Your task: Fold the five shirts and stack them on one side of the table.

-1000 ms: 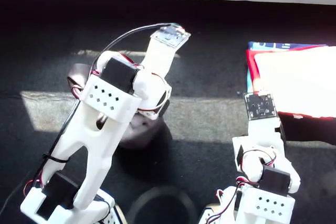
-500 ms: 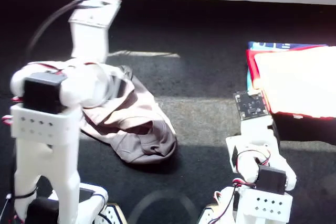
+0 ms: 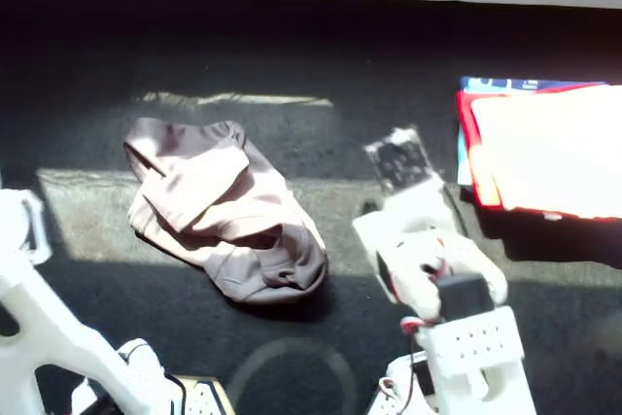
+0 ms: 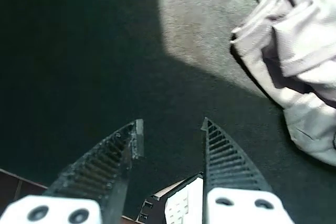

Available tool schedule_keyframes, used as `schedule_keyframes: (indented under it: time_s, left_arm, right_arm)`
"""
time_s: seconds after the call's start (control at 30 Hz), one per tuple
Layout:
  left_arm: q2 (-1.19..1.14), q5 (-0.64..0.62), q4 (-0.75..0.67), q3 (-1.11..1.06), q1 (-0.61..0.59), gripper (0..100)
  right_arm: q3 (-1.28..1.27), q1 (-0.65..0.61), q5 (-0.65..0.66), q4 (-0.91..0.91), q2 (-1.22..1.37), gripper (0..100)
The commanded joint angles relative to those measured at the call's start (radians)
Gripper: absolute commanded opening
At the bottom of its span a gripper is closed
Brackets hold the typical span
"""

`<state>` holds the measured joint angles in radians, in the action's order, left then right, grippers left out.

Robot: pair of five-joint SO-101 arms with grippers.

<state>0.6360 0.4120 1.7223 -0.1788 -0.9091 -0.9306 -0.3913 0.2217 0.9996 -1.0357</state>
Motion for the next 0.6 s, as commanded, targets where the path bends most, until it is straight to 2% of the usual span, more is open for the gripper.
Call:
schedule_keyframes:
  time_s: [0.0, 0.17, 0.37, 0.57]
  left_arm:
    - [0.018, 0.060, -0.037, -0.013, -0.174, 19]
    - [0.019, 0.124, -0.063, -0.104, -0.274, 19]
    - [0.024, 0.143, -0.063, -0.119, -0.374, 19]
    - [0.022, 0.199, -0.063, -0.119, -0.440, 19]
  right_arm:
    - [0.214, -0.148, -0.051, -0.031, 0.232, 14.6]
    - [0.437, -0.328, -0.109, -0.073, 0.526, 14.6]
    - [0.618, -0.437, -0.259, -0.205, 0.849, 14.6]
    - [0.762, -0.552, -0.293, -0.211, 1.086, 14.6]
